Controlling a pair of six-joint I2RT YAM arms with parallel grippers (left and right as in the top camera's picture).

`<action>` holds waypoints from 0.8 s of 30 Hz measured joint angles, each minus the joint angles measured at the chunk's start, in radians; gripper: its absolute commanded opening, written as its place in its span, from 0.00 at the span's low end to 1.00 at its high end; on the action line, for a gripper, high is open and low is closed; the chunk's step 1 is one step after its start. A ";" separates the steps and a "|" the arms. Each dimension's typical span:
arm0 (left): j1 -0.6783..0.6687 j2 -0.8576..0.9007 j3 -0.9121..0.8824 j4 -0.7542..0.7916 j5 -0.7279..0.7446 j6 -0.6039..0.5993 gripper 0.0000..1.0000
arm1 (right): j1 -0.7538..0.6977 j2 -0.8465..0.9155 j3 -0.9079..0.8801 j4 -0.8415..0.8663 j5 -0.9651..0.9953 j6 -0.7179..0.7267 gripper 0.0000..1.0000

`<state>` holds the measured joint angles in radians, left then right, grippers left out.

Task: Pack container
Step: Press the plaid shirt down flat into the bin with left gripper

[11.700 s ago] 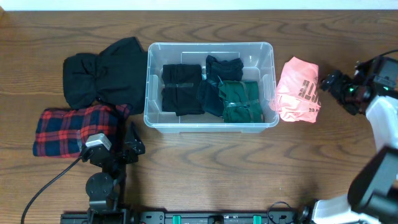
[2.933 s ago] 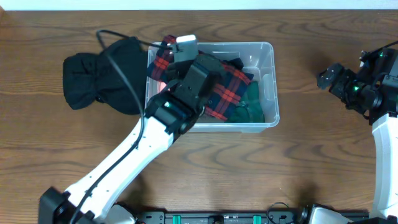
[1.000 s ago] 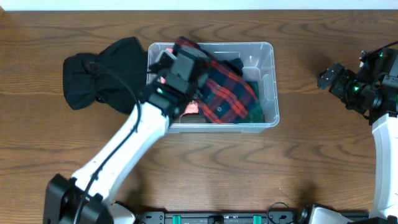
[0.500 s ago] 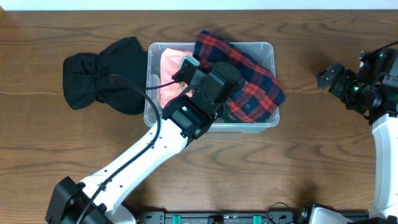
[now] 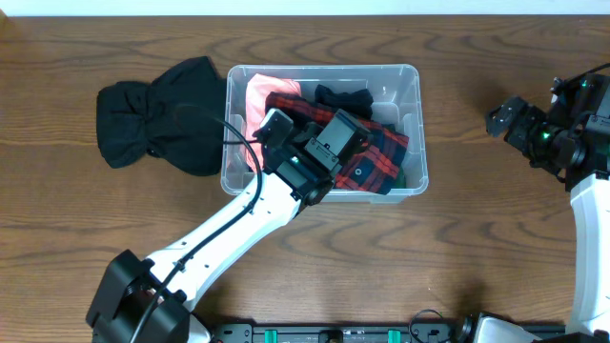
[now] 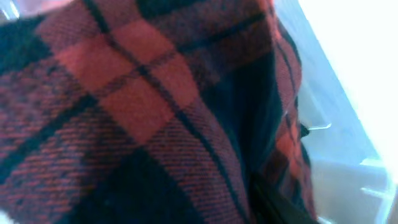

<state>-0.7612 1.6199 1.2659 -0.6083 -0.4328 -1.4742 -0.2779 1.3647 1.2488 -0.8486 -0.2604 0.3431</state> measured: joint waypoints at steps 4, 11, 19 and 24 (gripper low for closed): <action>0.000 -0.033 0.000 -0.058 -0.009 0.180 0.53 | 0.000 0.000 0.000 0.000 0.000 0.000 0.99; -0.009 -0.174 0.000 -0.150 -0.118 0.585 0.62 | 0.000 0.000 0.000 0.000 0.000 0.000 0.99; -0.007 -0.200 0.000 0.012 -0.128 1.096 0.67 | 0.000 0.000 0.000 0.000 0.000 0.000 0.99; -0.005 -0.050 0.000 0.049 0.026 1.274 0.61 | 0.000 0.000 0.000 0.000 0.000 0.000 0.99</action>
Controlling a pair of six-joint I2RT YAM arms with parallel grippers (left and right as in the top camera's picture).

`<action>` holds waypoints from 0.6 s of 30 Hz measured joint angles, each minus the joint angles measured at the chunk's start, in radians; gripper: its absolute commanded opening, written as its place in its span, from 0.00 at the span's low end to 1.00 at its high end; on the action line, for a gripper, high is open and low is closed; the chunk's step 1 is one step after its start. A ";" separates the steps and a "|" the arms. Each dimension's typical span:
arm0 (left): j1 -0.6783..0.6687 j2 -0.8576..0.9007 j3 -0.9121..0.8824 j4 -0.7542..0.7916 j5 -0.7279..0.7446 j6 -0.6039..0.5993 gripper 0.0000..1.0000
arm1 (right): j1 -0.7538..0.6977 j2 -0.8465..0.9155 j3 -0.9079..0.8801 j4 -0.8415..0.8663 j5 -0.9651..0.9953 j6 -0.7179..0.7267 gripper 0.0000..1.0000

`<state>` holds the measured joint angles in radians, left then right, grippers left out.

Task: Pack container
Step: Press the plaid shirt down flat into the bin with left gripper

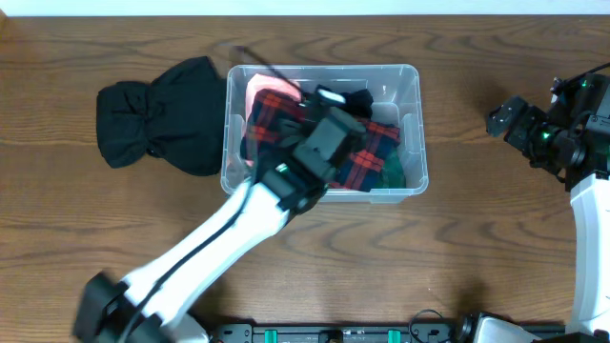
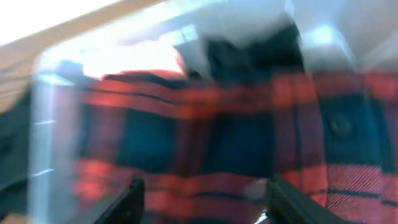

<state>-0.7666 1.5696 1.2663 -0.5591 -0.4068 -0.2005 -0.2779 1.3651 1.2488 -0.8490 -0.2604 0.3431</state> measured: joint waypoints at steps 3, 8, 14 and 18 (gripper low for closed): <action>0.000 0.105 0.000 0.050 0.067 0.050 0.60 | 0.000 0.000 0.000 0.000 0.000 0.000 0.99; 0.010 0.223 0.000 0.145 0.137 0.078 0.57 | 0.000 0.000 0.000 0.000 0.000 0.000 0.99; 0.024 0.262 0.017 0.163 0.165 -0.020 0.54 | 0.000 0.000 0.000 0.000 0.000 0.000 0.99; 0.025 0.255 0.060 0.075 0.156 -0.080 0.60 | 0.000 0.000 0.000 0.000 0.000 0.000 0.99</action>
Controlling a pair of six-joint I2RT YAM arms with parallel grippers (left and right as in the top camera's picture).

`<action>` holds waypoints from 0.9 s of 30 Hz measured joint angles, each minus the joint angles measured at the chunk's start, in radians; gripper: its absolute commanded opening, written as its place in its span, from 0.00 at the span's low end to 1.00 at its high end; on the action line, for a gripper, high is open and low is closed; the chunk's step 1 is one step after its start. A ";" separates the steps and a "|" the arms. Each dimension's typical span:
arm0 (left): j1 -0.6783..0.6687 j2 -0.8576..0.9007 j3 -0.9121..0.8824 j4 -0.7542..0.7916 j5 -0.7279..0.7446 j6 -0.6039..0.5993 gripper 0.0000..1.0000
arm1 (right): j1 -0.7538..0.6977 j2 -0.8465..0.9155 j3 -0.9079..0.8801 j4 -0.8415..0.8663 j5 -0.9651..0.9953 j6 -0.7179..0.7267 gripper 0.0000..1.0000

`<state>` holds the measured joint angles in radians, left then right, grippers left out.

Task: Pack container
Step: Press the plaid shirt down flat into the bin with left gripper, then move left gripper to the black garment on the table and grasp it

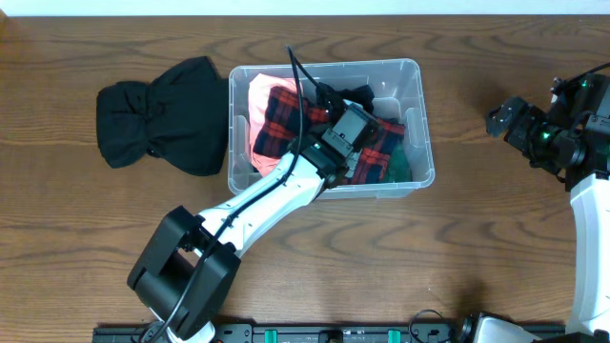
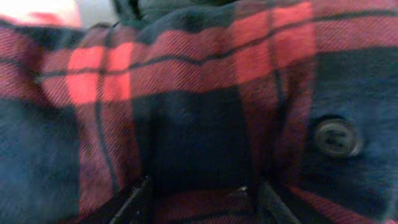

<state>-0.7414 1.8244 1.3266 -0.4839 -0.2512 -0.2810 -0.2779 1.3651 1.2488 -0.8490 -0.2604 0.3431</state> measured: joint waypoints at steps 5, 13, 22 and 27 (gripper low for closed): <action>0.006 -0.078 0.072 -0.096 -0.042 -0.028 0.67 | 0.000 0.000 0.000 0.000 0.000 0.000 0.99; 0.200 -0.175 0.109 -0.150 -0.021 -0.029 0.66 | 0.000 0.000 0.000 0.000 0.000 0.000 0.99; 0.330 0.019 0.074 -0.223 0.232 0.035 0.59 | 0.000 0.000 0.000 0.000 0.000 0.000 0.99; 0.326 -0.012 0.107 -0.327 0.248 0.046 0.68 | 0.000 0.000 0.000 0.000 0.000 0.000 0.99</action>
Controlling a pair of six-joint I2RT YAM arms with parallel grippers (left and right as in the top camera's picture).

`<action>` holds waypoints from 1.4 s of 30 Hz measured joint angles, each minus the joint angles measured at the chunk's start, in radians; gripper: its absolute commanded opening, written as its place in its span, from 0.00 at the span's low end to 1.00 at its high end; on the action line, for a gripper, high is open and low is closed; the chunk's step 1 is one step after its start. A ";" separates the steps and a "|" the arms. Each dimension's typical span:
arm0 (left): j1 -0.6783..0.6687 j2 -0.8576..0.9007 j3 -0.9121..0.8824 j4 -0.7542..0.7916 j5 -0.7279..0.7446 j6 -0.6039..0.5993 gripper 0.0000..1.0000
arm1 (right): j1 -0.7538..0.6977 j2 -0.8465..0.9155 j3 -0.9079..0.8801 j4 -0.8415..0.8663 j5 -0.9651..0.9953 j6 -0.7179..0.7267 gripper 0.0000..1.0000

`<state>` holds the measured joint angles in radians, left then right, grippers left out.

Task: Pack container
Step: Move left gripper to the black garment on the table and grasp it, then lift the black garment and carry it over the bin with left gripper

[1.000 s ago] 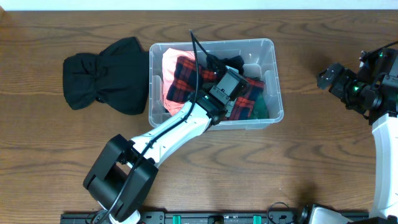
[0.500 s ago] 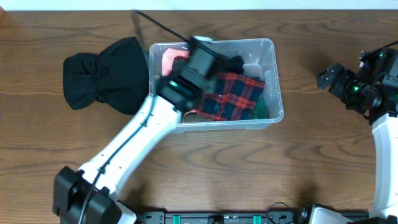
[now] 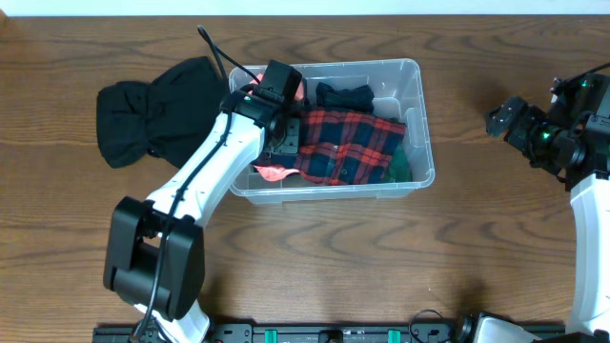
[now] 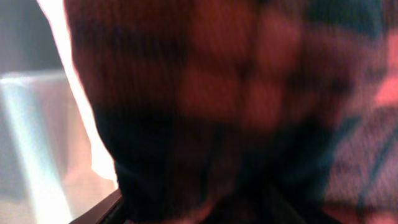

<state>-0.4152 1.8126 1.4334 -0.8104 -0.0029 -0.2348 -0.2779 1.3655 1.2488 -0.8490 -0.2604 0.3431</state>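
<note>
A clear plastic container point(image 3: 416, 114) stands mid-table. Inside lie a red plaid shirt point(image 3: 348, 143), a pink garment point(image 3: 272, 172) at the left, a black item point(image 3: 343, 95) at the back and something green point(image 3: 398, 164) at the right. My left gripper point(image 3: 286, 133) is down in the container's left part, at the shirt's left edge. In the left wrist view blurred plaid shirt point(image 4: 211, 93) fills the frame; one finger point(image 4: 93, 210) shows at the lower left, the other is hidden. A black garment point(image 3: 157, 114) lies on the table left of the container. My right gripper point(image 3: 500, 119) hangs at the far right, holding nothing.
The wooden table point(image 3: 315, 267) stretches in front of the container. The right arm's body point(image 3: 591, 191) stands along the right edge. The black garment's near edge touches the container's left wall.
My left gripper has moved from the middle of the plaid shirt to the container's left part. The shirt now lies more to the right and pink cloth shows at the front left.
My left gripper was low on the plaid shirt at the container's front. Then it was over the middle with its fingers apart, then pressed on the shirt by a button. Now it is at the left end. The right arm and the black garment have stayed put.
</note>
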 measured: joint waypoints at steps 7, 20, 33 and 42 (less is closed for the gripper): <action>0.069 -0.204 0.156 -0.099 -0.042 -0.016 0.90 | 0.000 0.000 0.000 0.000 0.000 0.000 0.99; 0.779 -0.188 0.157 -0.188 0.096 -0.079 0.96 | 0.000 0.000 0.000 0.000 0.000 0.000 0.99; 1.142 0.178 0.156 -0.043 0.527 0.091 0.99 | 0.000 0.000 0.000 0.000 0.000 0.000 0.99; 1.104 0.336 0.155 0.091 0.661 0.132 0.96 | 0.000 0.000 0.000 0.000 0.000 0.000 0.99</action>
<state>0.6888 2.1483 1.5887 -0.7193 0.6586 -0.1032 -0.2779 1.3659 1.2488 -0.8486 -0.2604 0.3431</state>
